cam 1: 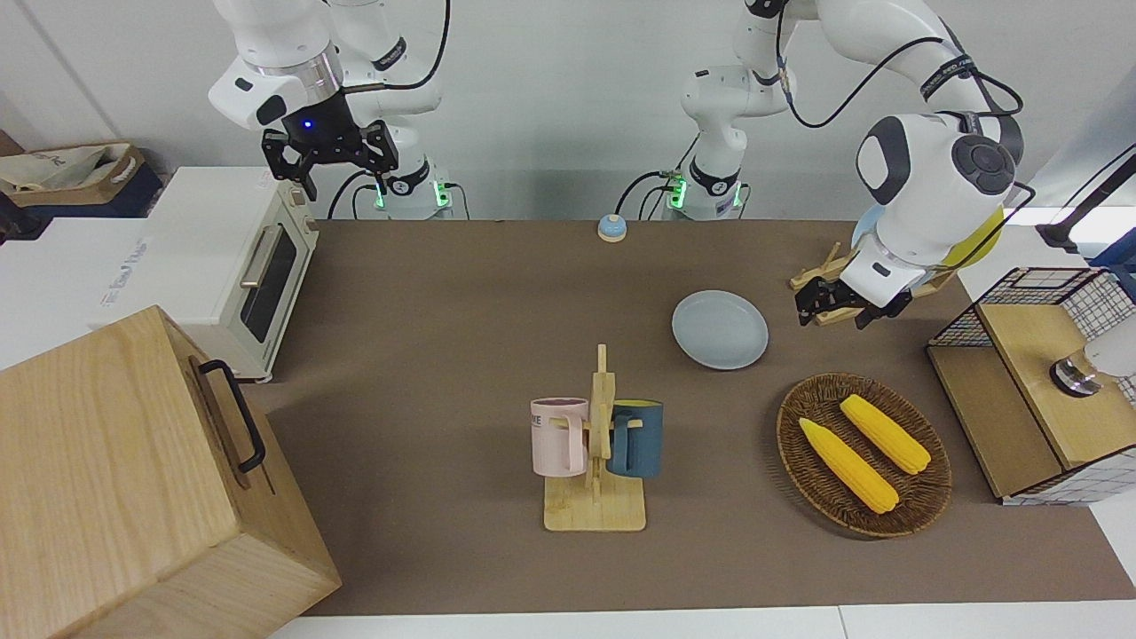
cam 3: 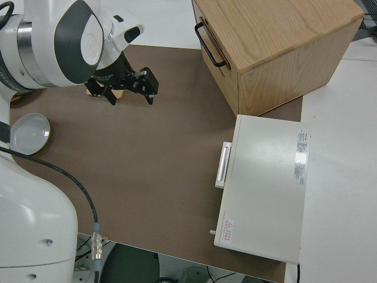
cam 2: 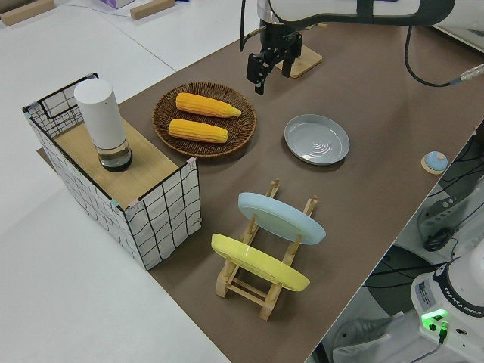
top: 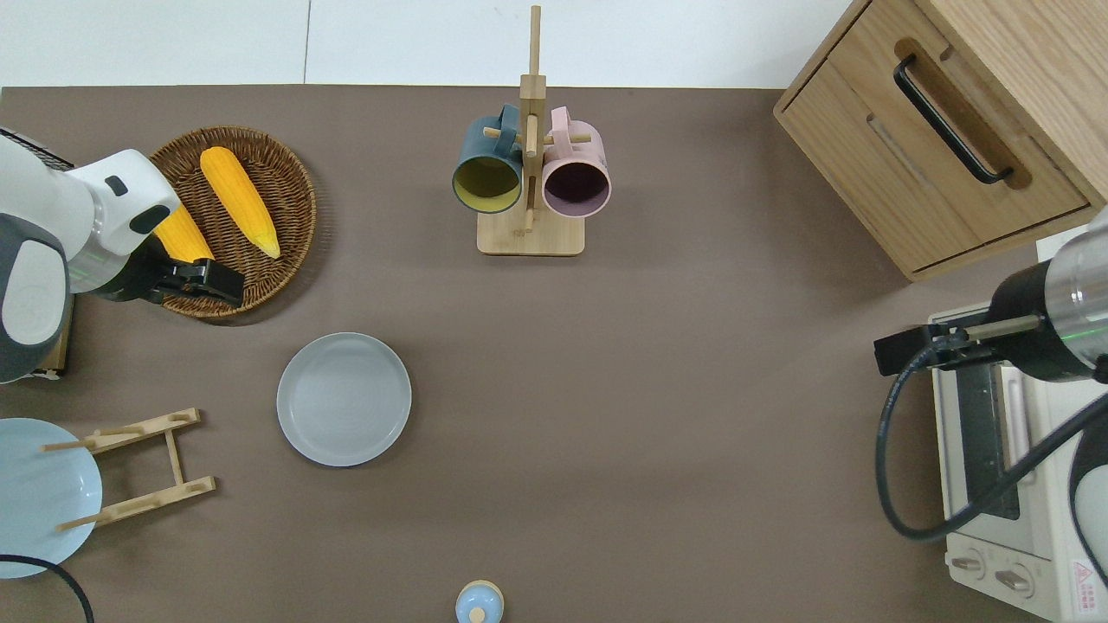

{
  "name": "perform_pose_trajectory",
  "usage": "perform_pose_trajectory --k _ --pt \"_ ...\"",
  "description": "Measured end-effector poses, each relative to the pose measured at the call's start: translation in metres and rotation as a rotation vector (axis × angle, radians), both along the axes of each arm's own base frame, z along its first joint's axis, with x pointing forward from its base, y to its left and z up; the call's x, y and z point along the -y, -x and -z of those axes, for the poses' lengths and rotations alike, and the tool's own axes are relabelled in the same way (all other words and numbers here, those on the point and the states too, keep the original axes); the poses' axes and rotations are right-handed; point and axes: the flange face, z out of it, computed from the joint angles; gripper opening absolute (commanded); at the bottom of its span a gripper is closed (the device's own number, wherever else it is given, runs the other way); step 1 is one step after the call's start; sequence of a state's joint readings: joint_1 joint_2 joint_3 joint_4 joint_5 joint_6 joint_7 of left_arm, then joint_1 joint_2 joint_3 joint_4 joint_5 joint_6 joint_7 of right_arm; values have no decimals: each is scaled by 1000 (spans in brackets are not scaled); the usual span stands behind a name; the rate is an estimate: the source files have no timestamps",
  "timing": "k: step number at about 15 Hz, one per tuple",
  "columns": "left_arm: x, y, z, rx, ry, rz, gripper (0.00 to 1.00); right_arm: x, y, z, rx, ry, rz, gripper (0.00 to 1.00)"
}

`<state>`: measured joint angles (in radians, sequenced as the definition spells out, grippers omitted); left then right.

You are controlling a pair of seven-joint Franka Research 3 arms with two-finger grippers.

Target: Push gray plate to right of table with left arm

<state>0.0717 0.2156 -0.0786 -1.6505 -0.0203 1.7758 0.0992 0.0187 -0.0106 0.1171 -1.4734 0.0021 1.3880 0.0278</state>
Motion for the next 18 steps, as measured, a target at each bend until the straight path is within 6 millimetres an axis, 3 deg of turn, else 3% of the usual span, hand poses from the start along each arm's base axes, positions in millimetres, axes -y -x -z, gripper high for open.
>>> perform_pose_trajectory --k 7,10,14,18 --pt "8 6 34 -9 5 1 991 0 0 0 0 0 0 983" --pt "15 12 59 1 7 -6 991 0 0 0 0 0 0 983" --pt "19 40 90 31 1 -12 991 0 0 0 0 0 0 983" --pt "19 62 109 51 -4 -14 991 0 0 0 0 0 0 983"
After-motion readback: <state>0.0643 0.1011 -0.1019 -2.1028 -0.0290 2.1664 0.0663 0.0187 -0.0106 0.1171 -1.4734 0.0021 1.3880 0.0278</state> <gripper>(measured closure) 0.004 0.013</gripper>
